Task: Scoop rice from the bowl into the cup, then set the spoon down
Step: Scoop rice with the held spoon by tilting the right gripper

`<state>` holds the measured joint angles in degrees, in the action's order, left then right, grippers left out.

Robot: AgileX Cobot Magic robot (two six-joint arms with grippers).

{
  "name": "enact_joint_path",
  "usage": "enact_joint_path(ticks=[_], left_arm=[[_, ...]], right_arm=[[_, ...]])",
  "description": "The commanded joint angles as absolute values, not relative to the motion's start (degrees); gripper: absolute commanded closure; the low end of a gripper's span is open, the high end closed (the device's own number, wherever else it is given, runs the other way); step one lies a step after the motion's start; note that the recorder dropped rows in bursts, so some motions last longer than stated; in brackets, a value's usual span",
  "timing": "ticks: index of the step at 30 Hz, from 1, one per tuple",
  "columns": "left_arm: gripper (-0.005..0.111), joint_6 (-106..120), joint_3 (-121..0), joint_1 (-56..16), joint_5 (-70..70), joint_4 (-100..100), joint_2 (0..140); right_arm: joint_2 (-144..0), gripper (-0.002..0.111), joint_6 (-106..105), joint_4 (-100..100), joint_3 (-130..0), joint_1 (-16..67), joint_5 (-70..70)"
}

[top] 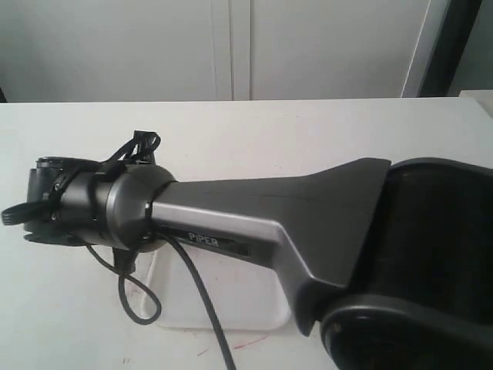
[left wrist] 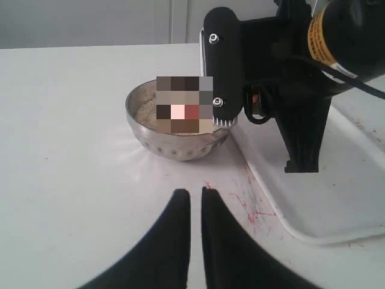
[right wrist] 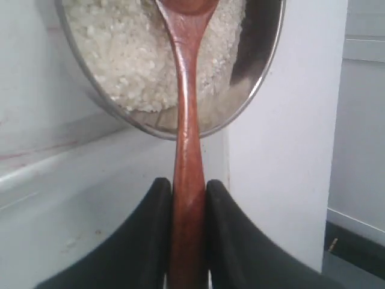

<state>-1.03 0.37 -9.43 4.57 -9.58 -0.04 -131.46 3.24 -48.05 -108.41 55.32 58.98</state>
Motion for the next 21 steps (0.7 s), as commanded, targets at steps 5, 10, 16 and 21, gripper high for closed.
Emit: enact_joint_path(ticks=[5, 10, 16, 21], left_arm=[[0.092, -1.1, 0.0, -9.8, 4.4, -10.1, 0.0], [0.092, -1.1, 0.0, -9.8, 4.4, -10.1, 0.0], [0.092, -1.1, 0.0, -9.8, 4.4, -10.1, 0.0], [0.092, -1.1, 0.0, -9.8, 4.4, -10.1, 0.0]], right_arm=[[-129.7, 0.108, -1.4, -31.6, -112.2, 51.7, 58.3], [-127.2, 0.108, -2.0, -25.5, -112.2, 48.9, 57.2], [-125.0, 0.108, -6.2, -14.4, -112.2, 45.7, 54.2], [-124.9, 0.108, -6.9, -14.2, -111.8, 45.7, 51.9]])
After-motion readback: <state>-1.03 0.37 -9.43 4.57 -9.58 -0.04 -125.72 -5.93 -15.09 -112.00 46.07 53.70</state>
